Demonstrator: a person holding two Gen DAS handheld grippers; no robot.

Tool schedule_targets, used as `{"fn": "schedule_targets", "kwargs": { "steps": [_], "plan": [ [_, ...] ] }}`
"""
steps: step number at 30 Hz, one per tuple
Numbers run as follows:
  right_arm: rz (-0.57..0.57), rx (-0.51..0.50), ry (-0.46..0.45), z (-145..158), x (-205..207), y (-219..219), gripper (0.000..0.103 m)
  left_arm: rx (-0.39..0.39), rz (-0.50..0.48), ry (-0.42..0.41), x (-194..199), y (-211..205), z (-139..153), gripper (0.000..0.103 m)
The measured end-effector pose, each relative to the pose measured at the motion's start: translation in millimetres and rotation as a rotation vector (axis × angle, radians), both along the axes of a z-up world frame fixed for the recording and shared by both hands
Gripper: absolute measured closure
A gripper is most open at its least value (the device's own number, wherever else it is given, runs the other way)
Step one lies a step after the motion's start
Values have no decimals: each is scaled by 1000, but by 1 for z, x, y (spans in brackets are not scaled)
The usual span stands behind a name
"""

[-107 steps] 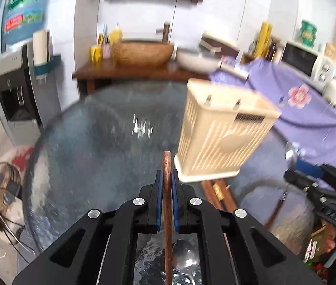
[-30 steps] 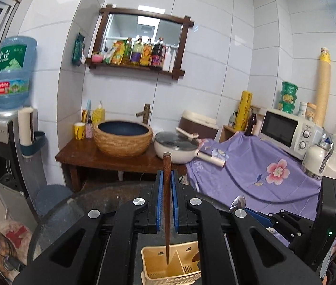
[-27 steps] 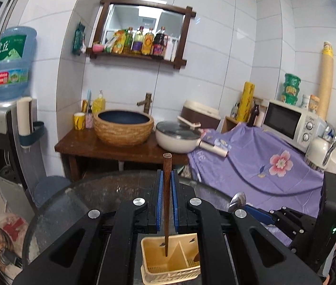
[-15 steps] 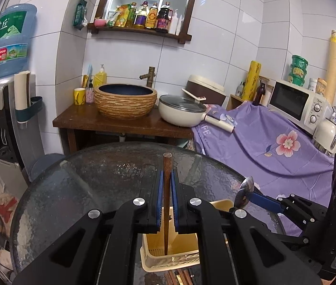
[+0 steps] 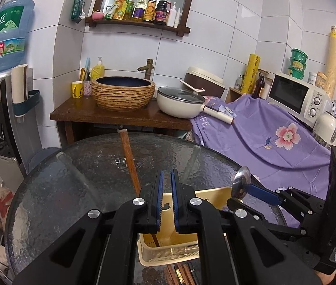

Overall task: Organize utensils
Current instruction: 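Lower the chopstick into the beige holder and open the left tool while the right tool drops the spoon in, then grasp the silver spoon with the left tool while the right tool grasps the black chopstick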

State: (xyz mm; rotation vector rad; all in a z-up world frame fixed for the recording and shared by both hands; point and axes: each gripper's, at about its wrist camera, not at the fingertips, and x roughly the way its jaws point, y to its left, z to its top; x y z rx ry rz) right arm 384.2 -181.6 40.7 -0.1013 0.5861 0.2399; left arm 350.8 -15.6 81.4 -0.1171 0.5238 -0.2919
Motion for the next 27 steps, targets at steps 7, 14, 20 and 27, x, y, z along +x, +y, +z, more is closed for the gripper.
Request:
{"fn": "schedule_targets", "kwargs": {
  "steps": [7, 14, 20, 27],
  "plan": [
    [5, 57, -38, 6, -14, -8, 36, -113, -8, -54, -30, 20, -3, 12],
    [-3, 47, -119, 12, -65, -7, 18, 4, 31, -39, -57, 32, -25, 6],
    [74, -12, -44, -26, -97, 12, 18, 47, 106, -22, -90, 40, -60, 6],
    [47, -32, 163, -91, -101, 19, 33, 158, 172, 70, -116, 42, -98, 6]
  ]
}}
